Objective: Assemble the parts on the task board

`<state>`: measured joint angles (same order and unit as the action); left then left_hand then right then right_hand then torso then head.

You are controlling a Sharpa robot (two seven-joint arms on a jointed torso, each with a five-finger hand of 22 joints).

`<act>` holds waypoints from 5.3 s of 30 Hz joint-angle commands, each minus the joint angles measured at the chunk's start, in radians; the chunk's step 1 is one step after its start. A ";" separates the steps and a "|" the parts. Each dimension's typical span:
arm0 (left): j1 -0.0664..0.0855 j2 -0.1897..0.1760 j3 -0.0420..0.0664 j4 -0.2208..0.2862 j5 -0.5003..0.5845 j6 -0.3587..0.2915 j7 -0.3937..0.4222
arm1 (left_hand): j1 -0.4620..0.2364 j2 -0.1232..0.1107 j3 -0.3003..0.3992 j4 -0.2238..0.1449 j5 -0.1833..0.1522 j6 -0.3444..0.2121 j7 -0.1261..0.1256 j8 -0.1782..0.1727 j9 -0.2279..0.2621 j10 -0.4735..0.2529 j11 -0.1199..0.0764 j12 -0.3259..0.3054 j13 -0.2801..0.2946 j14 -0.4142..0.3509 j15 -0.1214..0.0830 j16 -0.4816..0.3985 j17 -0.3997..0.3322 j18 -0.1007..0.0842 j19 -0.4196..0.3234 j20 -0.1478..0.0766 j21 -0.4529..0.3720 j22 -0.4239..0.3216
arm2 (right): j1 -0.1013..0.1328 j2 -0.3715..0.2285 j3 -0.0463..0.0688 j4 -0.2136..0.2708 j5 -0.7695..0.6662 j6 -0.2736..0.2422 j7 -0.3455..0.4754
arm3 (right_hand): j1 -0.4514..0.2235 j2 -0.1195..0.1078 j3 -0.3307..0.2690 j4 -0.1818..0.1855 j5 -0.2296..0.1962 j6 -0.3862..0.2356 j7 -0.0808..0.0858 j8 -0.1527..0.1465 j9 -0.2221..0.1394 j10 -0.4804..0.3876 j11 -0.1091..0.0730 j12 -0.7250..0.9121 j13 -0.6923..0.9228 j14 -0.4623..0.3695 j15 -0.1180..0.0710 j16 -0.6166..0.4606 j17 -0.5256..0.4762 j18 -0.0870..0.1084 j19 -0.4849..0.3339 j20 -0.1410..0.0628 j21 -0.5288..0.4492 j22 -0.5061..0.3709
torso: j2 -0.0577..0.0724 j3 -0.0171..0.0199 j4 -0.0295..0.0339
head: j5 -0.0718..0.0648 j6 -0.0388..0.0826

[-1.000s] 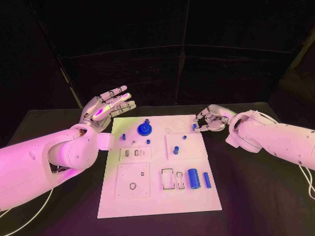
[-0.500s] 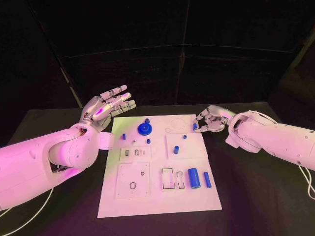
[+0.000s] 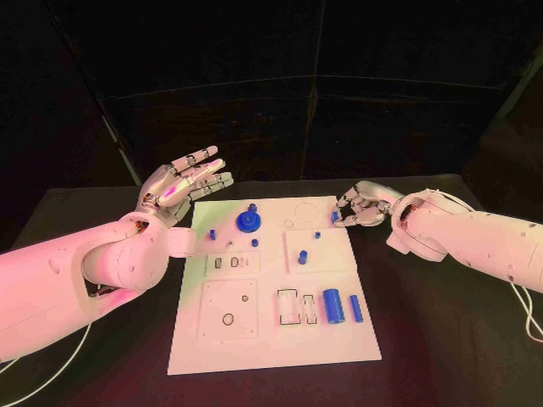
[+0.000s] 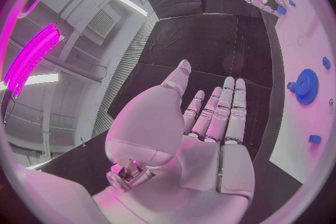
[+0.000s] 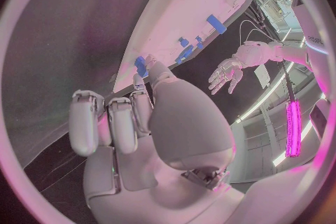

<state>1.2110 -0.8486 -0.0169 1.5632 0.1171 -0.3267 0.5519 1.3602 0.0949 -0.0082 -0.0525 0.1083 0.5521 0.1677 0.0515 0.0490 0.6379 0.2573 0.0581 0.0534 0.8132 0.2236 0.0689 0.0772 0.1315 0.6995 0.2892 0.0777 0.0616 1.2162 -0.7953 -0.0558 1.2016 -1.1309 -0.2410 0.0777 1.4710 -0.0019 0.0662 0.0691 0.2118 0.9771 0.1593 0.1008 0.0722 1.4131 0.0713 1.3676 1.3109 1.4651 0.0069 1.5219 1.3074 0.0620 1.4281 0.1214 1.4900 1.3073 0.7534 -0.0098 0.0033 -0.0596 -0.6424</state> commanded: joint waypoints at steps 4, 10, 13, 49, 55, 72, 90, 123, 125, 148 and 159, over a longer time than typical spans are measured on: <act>0.001 -0.001 0.001 0.001 -0.007 0.014 0.005 | 0.006 0.004 -0.001 -0.004 -0.004 -0.003 0.123 -0.002 -0.001 -0.002 -0.002 0.000 0.000 -0.004 0.000 -0.001 -0.001 0.008 0.005 -0.001 -0.007 0.001 | 0.001 0.002 0.000 -0.001 -0.005 0.011 -0.014 | -0.003 0.012 0.007 0.000 -0.006 0.011 0.000 0.004 -0.001 0.007 0.000 0.007 0.050 0.081 -0.007 0.000 0.152 -0.015 0.001 -0.009 0.001 0.050 | 0.000 0.0002 0.0015 | 0.000 -0.001; 0.001 -0.002 0.001 0.001 -0.007 0.014 0.004 | 0.005 0.004 0.000 -0.005 -0.004 -0.005 0.124 -0.003 -0.001 -0.005 -0.001 -0.001 0.000 -0.005 0.001 -0.002 -0.001 0.008 0.004 -0.001 -0.007 0.001 | 0.001 0.007 0.000 -0.004 -0.008 0.009 -0.015 | -0.006 0.015 0.010 0.000 -0.007 0.017 -0.002 0.006 -0.001 0.010 -0.001 0.010 0.053 0.082 -0.008 0.000 0.153 -0.015 0.002 -0.010 0.001 0.051 | 0.000 0.0001 0.0009 | 0.002 0.000; 0.001 -0.002 0.001 0.001 -0.007 0.014 0.004 | 0.005 0.004 0.000 -0.005 -0.004 -0.005 0.124 -0.003 -0.001 -0.005 -0.001 -0.001 0.000 -0.005 0.001 -0.002 -0.001 0.008 0.004 -0.001 -0.007 0.001 | 0.001 0.009 0.000 -0.005 -0.008 0.007 -0.015 | -0.007 0.015 0.011 0.000 -0.007 0.018 -0.002 0.006 -0.001 0.010 -0.001 0.011 0.053 0.082 -0.008 0.001 0.153 -0.015 0.003 -0.010 0.002 0.052 | 0.000 0.0006 -0.0001 | 0.004 0.000; 0.001 -0.005 0.001 0.000 -0.007 0.014 0.000 | 0.005 0.004 0.000 -0.005 -0.004 -0.005 0.124 -0.003 -0.001 -0.005 -0.001 -0.001 0.000 -0.005 0.001 -0.002 -0.001 0.008 0.004 -0.001 -0.007 0.001 | 0.001 0.000 0.001 0.029 -0.008 -0.119 0.001 | -0.016 0.057 0.101 -0.027 0.016 0.100 -0.037 0.031 0.010 0.048 -0.032 0.050 0.099 0.084 -0.036 0.004 0.162 -0.020 0.019 -0.038 0.010 0.075 | -0.001 0.0006 0.0005 | 0.004 -0.003; 0.002 -0.009 0.001 0.002 -0.007 0.012 0.000 | 0.005 0.004 0.000 -0.005 -0.004 -0.005 0.124 -0.003 -0.001 -0.005 -0.001 -0.001 0.000 -0.005 0.001 -0.002 -0.001 0.008 0.004 -0.001 -0.007 0.001 | 0.002 -0.037 0.002 0.126 -0.021 -0.165 -0.049 | -0.020 0.054 0.106 -0.029 0.017 0.097 -0.035 0.028 0.009 0.048 -0.032 0.048 0.098 0.084 -0.036 0.004 0.163 -0.020 0.019 -0.038 0.010 0.076 | -0.004 -0.0018 0.0000 | 0.003 -0.001; 0.002 0.014 0.001 -0.038 -0.007 0.022 -0.002 | 0.003 0.004 0.001 -0.007 -0.005 -0.002 0.124 -0.002 -0.001 0.000 -0.001 0.000 0.000 -0.005 0.001 -0.002 -0.001 0.008 0.022 -0.001 -0.007 0.002 | 0.012 0.091 0.004 0.331 -0.145 -0.230 -0.285 | -0.037 0.049 0.120 -0.031 -0.027 0.097 -0.035 0.022 0.009 0.047 -0.030 0.045 0.097 0.084 -0.035 0.002 0.159 -0.020 0.019 -0.037 0.010 0.076 | -0.034 -0.0223 0.0086 | 0.045 -0.027; 0.004 0.028 0.001 -0.059 -0.007 0.025 -0.001 | 0.000 0.005 0.003 -0.010 -0.005 0.004 0.124 -0.001 0.000 0.007 -0.002 0.002 0.001 0.001 -0.002 0.002 0.000 0.010 0.053 -0.001 -0.002 0.006 | -0.022 0.265 -0.006 0.278 -0.212 -0.123 -0.328 | -0.051 0.039 0.122 -0.031 -0.023 0.101 -0.035 0.022 0.010 0.047 -0.030 0.045 0.098 0.083 -0.035 0.000 0.155 -0.020 0.019 -0.037 0.010 0.075 | -0.034 -0.0213 0.0088 | 0.128 -0.061; 0.003 0.036 0.001 -0.064 -0.007 0.028 -0.004 | -0.005 0.007 0.007 -0.015 -0.005 0.009 0.123 0.000 0.001 0.013 -0.004 0.003 0.001 0.015 -0.005 0.009 0.003 0.013 0.065 -0.001 0.000 0.007 | -0.071 0.308 -0.025 0.213 -0.287 -0.068 -0.351 | -0.063 0.030 0.124 -0.031 -0.016 0.098 -0.034 0.018 0.009 0.046 -0.030 0.044 0.098 0.082 -0.034 -0.001 0.153 -0.020 0.019 -0.037 0.010 0.075 | -0.033 -0.0204 0.0097 | 0.138 -0.078; 0.003 0.036 0.001 -0.064 -0.007 0.028 -0.004 | -0.005 0.007 0.007 -0.015 -0.005 0.009 0.123 0.000 0.001 0.013 -0.004 0.003 0.001 0.015 -0.005 0.009 0.003 0.013 0.065 -0.001 0.000 0.007 | -0.071 0.309 -0.025 0.211 -0.287 -0.064 -0.351 | -0.063 0.030 0.124 -0.031 -0.016 0.098 -0.034 0.018 0.009 0.046 -0.030 0.044 0.098 0.082 -0.034 -0.001 0.153 -0.020 0.019 -0.037 0.010 0.075 | -0.033 -0.0204 0.0095 | 0.138 -0.077; 0.003 0.036 0.001 -0.065 -0.007 0.026 -0.002 | -0.005 0.007 0.007 -0.015 -0.005 0.010 0.123 0.000 0.001 0.014 -0.004 0.003 0.001 0.016 -0.005 0.009 0.003 0.013 0.066 -0.001 0.000 0.007 | -0.074 0.308 -0.025 0.211 -0.288 -0.010 -0.377 | -0.079 0.016 0.126 -0.031 -0.019 0.087 -0.029 0.009 0.006 0.038 -0.026 0.034 0.089 0.081 -0.032 -0.004 0.147 -0.019 0.014 -0.035 0.007 0.069 | -0.034 -0.0201 0.0087 | 0.139 -0.080; 0.003 0.036 0.001 -0.066 -0.007 0.026 -0.003 | -0.005 0.007 0.007 -0.015 -0.005 0.010 0.123 0.000 0.001 0.014 -0.004 0.003 0.001 0.016 -0.005 0.009 0.003 0.013 0.066 -0.001 0.000 0.007 | -0.074 0.305 -0.025 0.223 -0.299 -0.006 -0.393 | -0.102 -0.002 0.125 -0.026 -0.029 0.067 -0.020 -0.006 0.002 0.030 -0.018 0.024 0.081 0.080 -0.026 -0.006 0.143 -0.018 0.012 -0.030 0.004 0.065 | -0.034 -0.0201 0.0092 | 0.138 -0.080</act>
<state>1.2125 -0.8134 -0.0167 1.4968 0.1167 -0.3112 0.5428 1.3602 0.0949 0.0002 -0.0609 0.1083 0.5557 0.1640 0.0515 0.0490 0.6416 0.2537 0.0581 0.0534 0.8186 0.2182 0.0735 0.0789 0.1314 0.7585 0.2876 0.0737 0.0671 1.1479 -0.4880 -0.0748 1.4249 -1.4213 -0.2911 -0.2842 1.3812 -0.0052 0.1880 0.0411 0.1853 1.0556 0.1382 0.1004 0.0752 1.4431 0.0486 1.3939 1.3089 1.4669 -0.0234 1.5219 1.3077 0.0620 1.4455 0.0890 1.4946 1.3077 0.7197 -0.0299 0.0122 0.0786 -0.7233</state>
